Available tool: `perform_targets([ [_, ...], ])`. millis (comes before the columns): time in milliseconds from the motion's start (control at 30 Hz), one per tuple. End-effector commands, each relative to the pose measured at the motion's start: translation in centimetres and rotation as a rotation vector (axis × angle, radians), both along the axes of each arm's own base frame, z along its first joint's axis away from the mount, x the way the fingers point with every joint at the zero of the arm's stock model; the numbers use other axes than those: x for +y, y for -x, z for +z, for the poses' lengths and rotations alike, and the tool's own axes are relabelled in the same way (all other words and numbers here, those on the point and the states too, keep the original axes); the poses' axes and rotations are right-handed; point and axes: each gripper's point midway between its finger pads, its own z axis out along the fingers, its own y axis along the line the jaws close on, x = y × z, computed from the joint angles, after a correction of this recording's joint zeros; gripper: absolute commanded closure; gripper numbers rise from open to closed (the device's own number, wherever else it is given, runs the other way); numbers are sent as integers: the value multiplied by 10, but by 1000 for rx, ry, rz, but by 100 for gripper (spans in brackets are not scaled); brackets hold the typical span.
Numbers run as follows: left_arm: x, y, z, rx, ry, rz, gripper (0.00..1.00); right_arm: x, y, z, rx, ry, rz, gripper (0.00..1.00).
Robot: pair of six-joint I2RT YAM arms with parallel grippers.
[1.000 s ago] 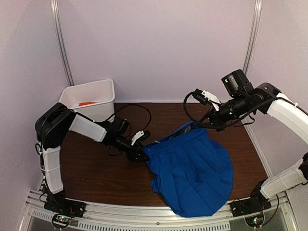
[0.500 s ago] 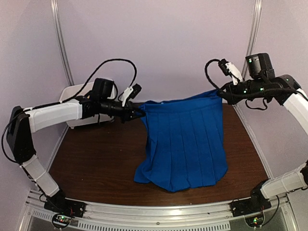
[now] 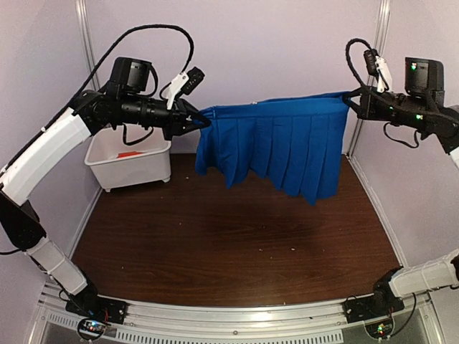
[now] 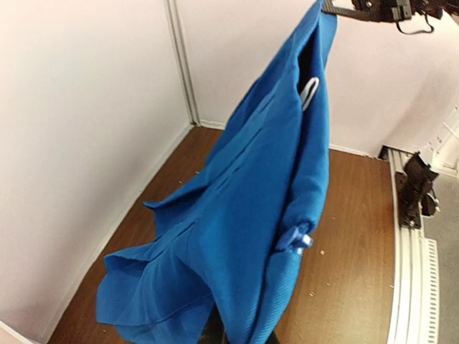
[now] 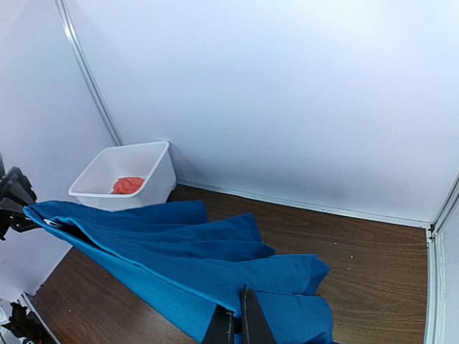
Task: Fold and stack the mixed laundry pile
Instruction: Flatten out the crumpled skirt at the center of the board.
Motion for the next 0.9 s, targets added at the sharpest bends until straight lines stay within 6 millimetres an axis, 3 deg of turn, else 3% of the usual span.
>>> perform_targets([
  [0, 16, 64, 30, -4, 20, -97, 100, -10, 59, 53, -145, -160, 69, 100],
  [100, 26, 84, 49, 10, 75, -106, 100, -11, 80, 60, -115, -208, 105, 100],
  [200, 30, 88, 59, 31, 101, -91, 100, -2, 81, 55, -30, -225, 146, 100],
  [333, 18, 63, 25, 113, 35, -43, 100, -5, 38, 18, 119, -152, 6, 100],
  [433, 17, 13, -20, 204, -10, 68, 100, -22, -8, -27, 233, -68, -163, 100],
  [467, 22, -11, -33, 230, -10, 136, 96, -30, -24, -44, 279, -59, -208, 89],
  [533, 41, -64, -63, 281, -26, 313, 73, -41, -53, -79, 384, -83, -249, 45],
  [567, 51, -86, -74, 294, -44, 385, 58, -42, -64, -91, 422, -117, -244, 28],
  [633, 68, -118, -88, 311, -70, 518, 37, -39, -79, -111, 474, -171, -199, 8],
  [667, 72, -126, -91, 322, -77, 550, 23, -37, -83, -120, 497, -187, -174, 5],
  [700, 75, -131, -94, 328, -86, 576, 19, -35, -85, -128, 513, -193, -148, 4],
  [767, 72, -128, -98, 349, -87, 560, 18, -24, -85, -144, 530, -183, -59, 9],
  [867, 63, -107, -125, 418, -117, 507, 18, -6, -82, -178, 592, -191, 50, 21],
])
